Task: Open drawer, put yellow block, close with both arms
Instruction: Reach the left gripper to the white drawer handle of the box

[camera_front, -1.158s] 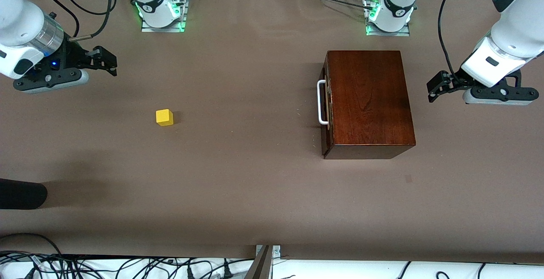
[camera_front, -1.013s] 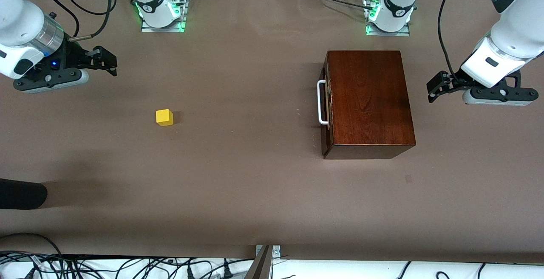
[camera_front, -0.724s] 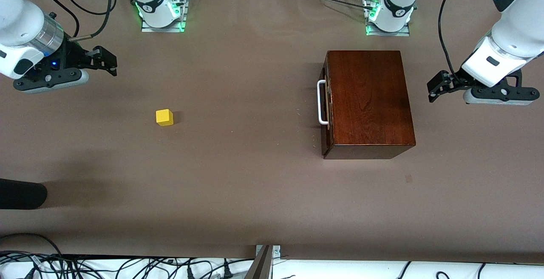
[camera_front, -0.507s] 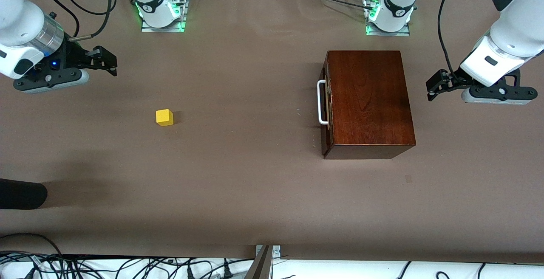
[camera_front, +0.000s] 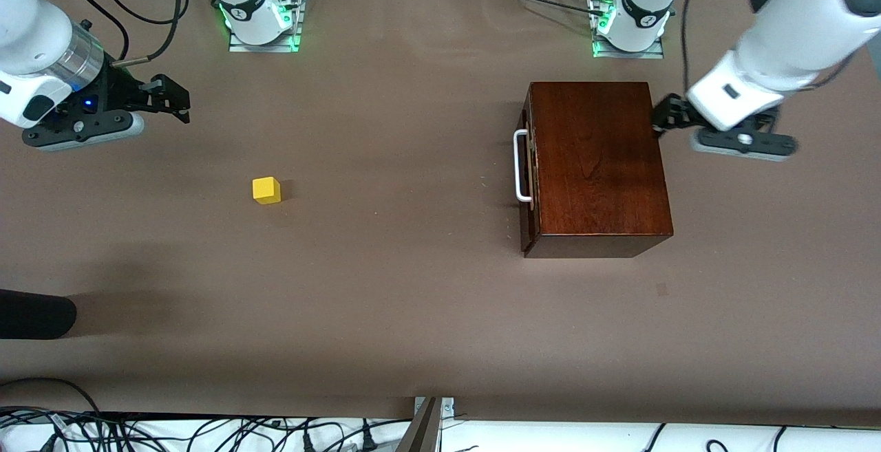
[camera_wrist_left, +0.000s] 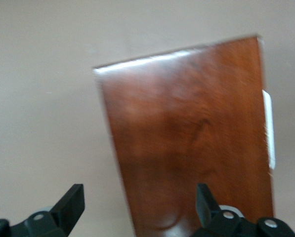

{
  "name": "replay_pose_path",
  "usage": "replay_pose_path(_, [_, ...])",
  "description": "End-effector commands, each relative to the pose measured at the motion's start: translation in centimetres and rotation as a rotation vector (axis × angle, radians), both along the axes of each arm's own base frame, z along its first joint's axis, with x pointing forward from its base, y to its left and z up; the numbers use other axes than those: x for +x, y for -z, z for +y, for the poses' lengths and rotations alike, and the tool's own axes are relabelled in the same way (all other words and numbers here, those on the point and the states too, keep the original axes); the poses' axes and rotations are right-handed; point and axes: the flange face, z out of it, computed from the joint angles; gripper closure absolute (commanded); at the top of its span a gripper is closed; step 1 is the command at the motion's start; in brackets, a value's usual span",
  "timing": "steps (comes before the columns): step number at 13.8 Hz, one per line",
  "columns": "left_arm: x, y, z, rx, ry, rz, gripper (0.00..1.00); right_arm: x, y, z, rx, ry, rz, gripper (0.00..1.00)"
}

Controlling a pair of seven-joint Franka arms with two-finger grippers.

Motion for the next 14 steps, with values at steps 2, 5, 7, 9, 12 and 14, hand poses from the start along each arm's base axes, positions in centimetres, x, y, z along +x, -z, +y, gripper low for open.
replay_pose_path(2, [0.5,2.2,-8.0,-0.062,0.022,0.055,0.0,0.0,-0.7,0.1,0.015,0.004,-0.001,0.0])
replay_pose_path(5, [0.8,4.0,-14.7,-0.091,-0.073,0.082,0.0,0.0,-0.7,0.1,0.015,0.004,0.0,0.0])
replay_pose_path(7, [-0.1,6.6,-19.5,-0.111,-0.074,0.084,0.0,0.0,-0.7,0.1,0.015,0.004,0.0,0.0])
replay_pose_path(9, [-3.0,10.9,-24.8,-0.053,0.0,0.096,0.0,0.0,-0.7,0.0,0.015,0.005,-0.001,0.0])
replay_pose_path(12, [-4.5,13.9,-26.4,0.024,-0.083,0.043,0.0,0.0,-0.7,0.0,0.015,0.005,-0.001,0.0])
replay_pose_path(14, [-5.3,16.9,-25.6,0.07,-0.065,-0.002,0.0,0.0,-0.6,0.0,0.014,0.005,0.002,0.0])
